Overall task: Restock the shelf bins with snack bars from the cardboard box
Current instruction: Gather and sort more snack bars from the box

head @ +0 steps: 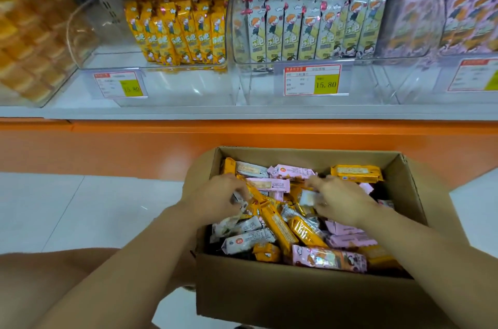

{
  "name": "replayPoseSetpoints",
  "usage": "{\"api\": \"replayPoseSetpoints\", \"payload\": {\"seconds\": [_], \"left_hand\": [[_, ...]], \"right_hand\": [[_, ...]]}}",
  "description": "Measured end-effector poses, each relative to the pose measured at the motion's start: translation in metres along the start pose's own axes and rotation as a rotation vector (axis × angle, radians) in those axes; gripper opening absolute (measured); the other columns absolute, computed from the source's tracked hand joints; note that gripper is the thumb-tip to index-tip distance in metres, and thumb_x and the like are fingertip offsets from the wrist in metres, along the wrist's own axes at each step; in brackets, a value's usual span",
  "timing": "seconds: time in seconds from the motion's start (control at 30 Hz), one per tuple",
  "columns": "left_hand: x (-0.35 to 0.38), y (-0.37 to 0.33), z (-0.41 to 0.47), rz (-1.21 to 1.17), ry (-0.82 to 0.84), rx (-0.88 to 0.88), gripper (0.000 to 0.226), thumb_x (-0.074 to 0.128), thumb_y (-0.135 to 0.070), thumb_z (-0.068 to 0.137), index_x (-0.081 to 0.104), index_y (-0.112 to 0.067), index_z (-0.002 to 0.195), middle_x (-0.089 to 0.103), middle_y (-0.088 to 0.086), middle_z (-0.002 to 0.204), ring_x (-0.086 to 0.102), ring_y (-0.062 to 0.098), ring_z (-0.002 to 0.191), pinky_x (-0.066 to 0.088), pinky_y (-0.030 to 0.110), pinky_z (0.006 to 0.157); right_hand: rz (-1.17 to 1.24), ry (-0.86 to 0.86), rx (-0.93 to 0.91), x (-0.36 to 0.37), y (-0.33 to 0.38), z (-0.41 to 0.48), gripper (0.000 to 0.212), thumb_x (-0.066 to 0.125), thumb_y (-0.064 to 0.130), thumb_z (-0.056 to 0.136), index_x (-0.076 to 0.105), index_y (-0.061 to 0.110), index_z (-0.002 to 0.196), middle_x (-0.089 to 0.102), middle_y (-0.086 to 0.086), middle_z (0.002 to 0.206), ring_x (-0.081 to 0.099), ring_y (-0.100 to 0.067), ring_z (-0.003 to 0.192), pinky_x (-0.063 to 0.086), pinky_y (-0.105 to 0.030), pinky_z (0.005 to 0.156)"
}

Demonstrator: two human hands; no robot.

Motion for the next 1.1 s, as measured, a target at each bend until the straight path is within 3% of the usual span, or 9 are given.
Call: {"api": "replayPoseSetpoints", "payload": {"seconds": [0.1,0.17,0.27,0.4,0.5,0.63,0.8,0.97,1.1], "left_hand": [[-0.028,-0.003,0.0,-0.12,-0.154,-0.015,0.03,0.063,-0.014,0.086,0.061,-0.026,0.113,0.058,-0.014,0.11,0.053,-0.003,0.072,0.044,0.012,0.068],[-0.042,-0.011,0.001,-0.329,-0.171,0.01,0.036,0.066,-0.013,0.086,0.057,-0.028,0.118,0.057,-0.012,0.116,0.055,-0.005,0.086,0.043,0.005,0.073],[-0.054,-0.024,0.002,-0.569,-0.142,0.032,0.042,0.065,-0.007,0.087,0.054,-0.031,0.12,0.057,-0.006,0.124,0.058,0.012,0.11,0.053,0.029,0.088],[-0.067,-0.045,0.002,-0.657,-0.158,0.074,0.053,0.054,0.005,0.091,0.06,-0.043,0.11,0.057,-0.007,0.127,0.059,0.012,0.113,0.053,0.044,0.09],[-0.082,-0.067,-0.003,-0.687,-0.227,0.129,0.059,0.049,0.009,0.091,0.062,-0.046,0.108,0.055,-0.015,0.127,0.056,0.01,0.118,0.048,0.045,0.099],[-0.105,-0.11,-0.006,-0.888,-0.339,0.178,0.045,0.049,0.009,0.091,0.063,-0.031,0.105,0.057,-0.012,0.112,0.067,0.011,0.099,0.055,0.034,0.088],[-0.123,-0.144,-0.014,-1.18,-0.422,0.162,0.03,0.047,0.01,0.09,0.061,-0.015,0.098,0.057,0.003,0.109,0.07,0.013,0.079,0.058,0.024,0.07],[-0.13,-0.152,-0.022,-1.342,-0.437,0.179,0.022,0.049,0.011,0.088,0.058,-0.008,0.092,0.061,0.012,0.107,0.069,0.015,0.085,0.057,0.023,0.067],[-0.135,-0.16,-0.023,-1.62,-0.458,0.228,0.029,0.043,0.017,0.086,0.053,-0.009,0.081,0.063,0.011,0.104,0.065,0.022,0.092,0.058,0.026,0.062]], "right_hand": [[0.379,-0.131,0.02,-0.038,0.0,-0.006,0.045,0.058,0.018,0.09,0.041,0.017,0.132,0.063,0.001,0.09,0.056,-0.017,0.066,0.045,-0.028,0.058],[0.652,-0.126,-0.004,-0.062,0.005,-0.012,0.031,0.055,0.002,0.09,0.048,0.016,0.116,0.06,0.002,0.081,0.059,-0.015,0.059,0.05,-0.029,0.059],[0.927,-0.072,-0.033,-0.097,0.009,-0.029,0.037,0.051,-0.014,0.087,0.048,0.021,0.097,0.059,-0.007,0.097,0.066,-0.014,0.059,0.052,-0.026,0.054],[0.787,-0.112,-0.095,-0.136,0.004,-0.065,0.035,0.075,0.006,0.077,0.055,0.024,0.099,0.06,-0.002,0.114,0.064,-0.015,0.076,0.052,-0.029,0.069],[0.849,-0.194,-0.111,-0.159,-0.002,-0.089,0.028,0.079,0.026,0.074,0.058,0.028,0.091,0.064,0.009,0.114,0.064,-0.015,0.098,0.052,-0.036,0.086],[1.024,-0.408,-0.038,-0.183,-0.013,-0.099,0.013,0.065,0.009,0.086,0.058,0.019,0.087,0.059,-0.001,0.116,0.063,-0.013,0.063,0.052,-0.024,0.065],[1.277,-0.533,-0.012,-0.197,-0.017,-0.109,0.02,0.058,0.007,0.09,0.061,0.018,0.107,0.057,-0.002,0.108,0.066,-0.016,0.067,0.054,-0.031,0.075],[1.215,-0.65,0.027,-0.208,-0.019,-0.122,0.02,0.055,0.007,0.093,0.062,0.02,0.107,0.058,0.0,0.103,0.064,-0.016,0.064,0.056,-0.027,0.07],[1.214,-0.529,0.037,-0.212,-0.024,-0.128,0.023,0.054,0.004,0.093,0.063,0.019,0.109,0.064,-0.006,0.084,0.066,-0.02,0.064,0.055,-0.028,0.064]]}}
Point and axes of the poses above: each hand's wrist, its own z-axis towards the middle knuckle, its own x-axis out of the palm, y = z × x, the point moved 3 cm from there along z, towards the middle knuckle
